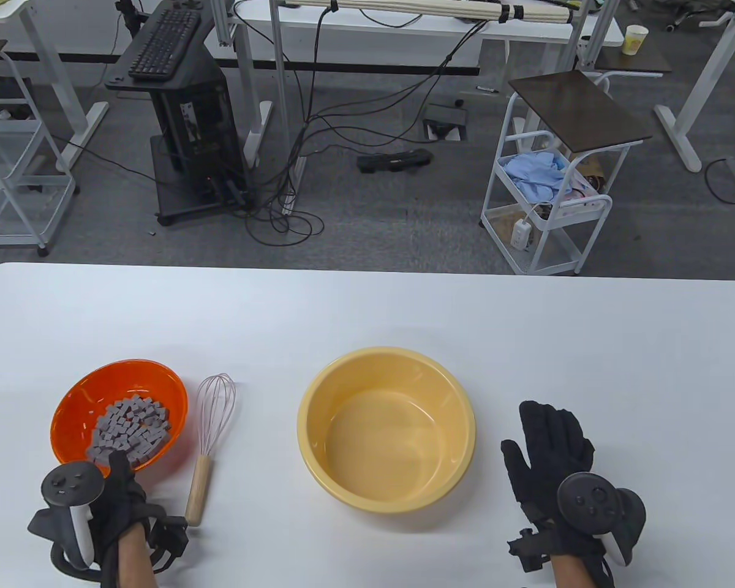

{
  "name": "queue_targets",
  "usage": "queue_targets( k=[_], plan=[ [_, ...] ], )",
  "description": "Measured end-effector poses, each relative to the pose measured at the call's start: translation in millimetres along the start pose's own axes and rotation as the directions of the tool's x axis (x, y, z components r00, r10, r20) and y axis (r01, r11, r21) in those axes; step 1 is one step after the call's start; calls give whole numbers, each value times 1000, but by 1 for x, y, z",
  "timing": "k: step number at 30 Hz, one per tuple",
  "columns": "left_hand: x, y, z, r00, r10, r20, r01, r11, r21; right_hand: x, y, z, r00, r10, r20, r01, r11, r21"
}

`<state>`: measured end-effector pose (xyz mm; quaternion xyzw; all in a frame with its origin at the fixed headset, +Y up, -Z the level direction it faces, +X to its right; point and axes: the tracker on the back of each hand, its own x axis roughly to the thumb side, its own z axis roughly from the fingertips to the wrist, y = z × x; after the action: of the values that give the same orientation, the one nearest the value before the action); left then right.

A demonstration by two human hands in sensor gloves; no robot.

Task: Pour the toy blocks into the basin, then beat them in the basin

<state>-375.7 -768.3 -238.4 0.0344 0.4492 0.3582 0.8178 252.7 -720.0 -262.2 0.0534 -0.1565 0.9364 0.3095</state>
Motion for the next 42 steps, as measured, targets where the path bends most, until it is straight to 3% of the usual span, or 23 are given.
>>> queue_targets(
  k=[3, 7, 10, 15, 21, 28, 37, 42],
  plan=[
    [-4, 0, -3, 986, 166, 14, -166, 986, -22, 1, 1, 0, 1000, 3, 8, -3, 1000, 2],
    [-7, 2, -3, 970, 238, 59, -238, 971, -1, 1, 3, 0, 1000, -3, 10, 3, 1000, 16],
    [-4, 6, 1, 961, 261, 86, -266, 963, 45, 2, 4, 0, 1000, -1, 15, 1, 1000, 23],
    [21, 17, 19, 944, 231, 235, -254, 964, 74, 6, 7, 0, 1000, -7, 28, 6, 999, 45],
    [68, 23, 55, 882, 133, 452, -182, 981, 68, 9, 13, 0, 998, 9, 55, -14, 996, 84],
    [112, 7, 96, 779, 0, 628, -52, 997, 64, 9, 13, 0, 998, 0, 57, -5, 996, 87],
    [160, -8, 139, 598, -233, 767, 98, 971, 218, 9, 15, 0, 998, -13, 65, 7, 996, 90],
    [179, -18, 160, 455, -399, 796, 166, 916, 364, 9, 17, 0, 998, -9, 68, 2, 995, 102]
  ],
)
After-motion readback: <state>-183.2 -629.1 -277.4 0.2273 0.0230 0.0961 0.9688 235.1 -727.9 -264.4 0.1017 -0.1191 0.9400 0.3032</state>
